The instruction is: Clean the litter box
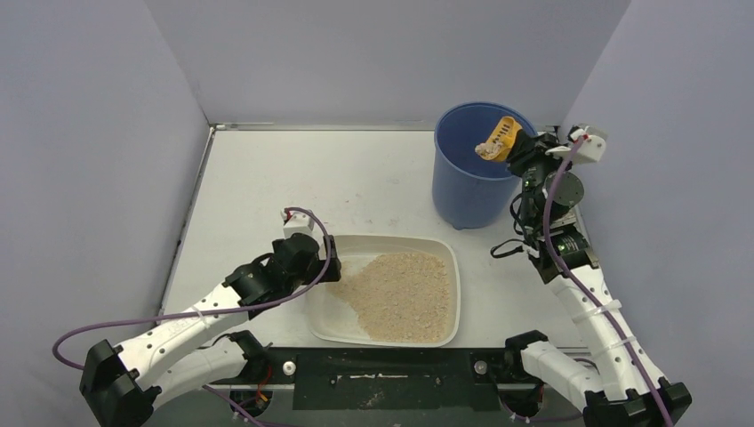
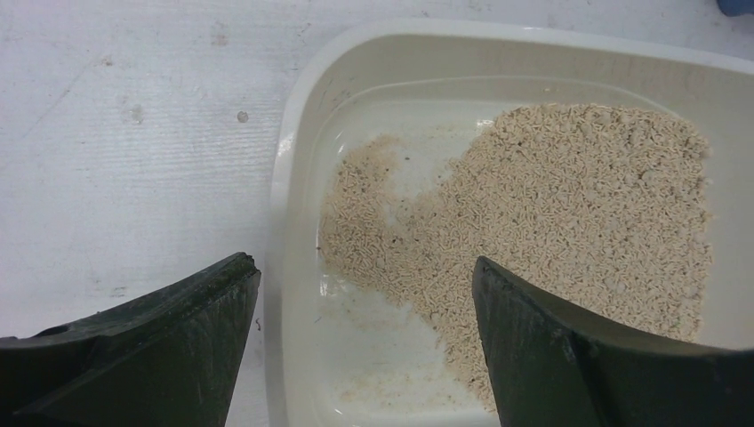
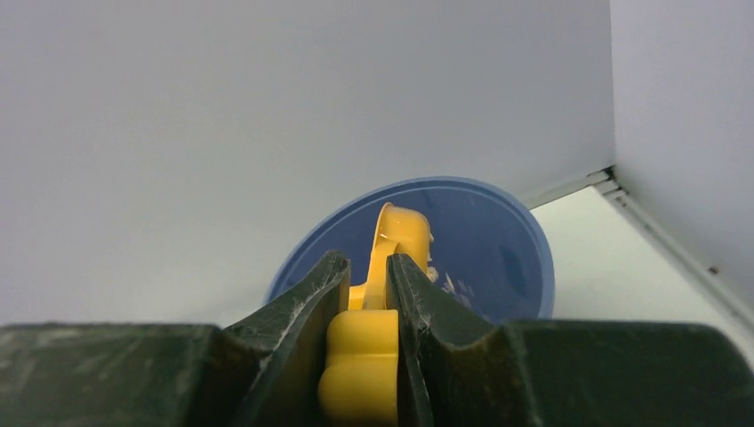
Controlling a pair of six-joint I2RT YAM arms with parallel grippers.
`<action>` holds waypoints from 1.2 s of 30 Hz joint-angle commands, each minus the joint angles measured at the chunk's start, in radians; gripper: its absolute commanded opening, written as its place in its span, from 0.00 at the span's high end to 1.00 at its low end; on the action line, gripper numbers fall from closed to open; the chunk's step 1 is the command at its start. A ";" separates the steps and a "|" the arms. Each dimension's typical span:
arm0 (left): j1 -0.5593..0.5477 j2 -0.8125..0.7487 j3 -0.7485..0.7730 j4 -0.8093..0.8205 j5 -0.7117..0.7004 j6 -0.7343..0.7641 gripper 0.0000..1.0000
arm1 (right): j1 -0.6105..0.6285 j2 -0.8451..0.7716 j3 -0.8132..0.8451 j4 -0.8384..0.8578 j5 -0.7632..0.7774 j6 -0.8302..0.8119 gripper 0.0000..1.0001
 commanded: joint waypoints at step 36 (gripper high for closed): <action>-0.009 -0.230 0.080 -0.466 0.345 -0.336 0.13 | 0.441 0.083 0.399 -0.322 -0.524 -0.521 1.00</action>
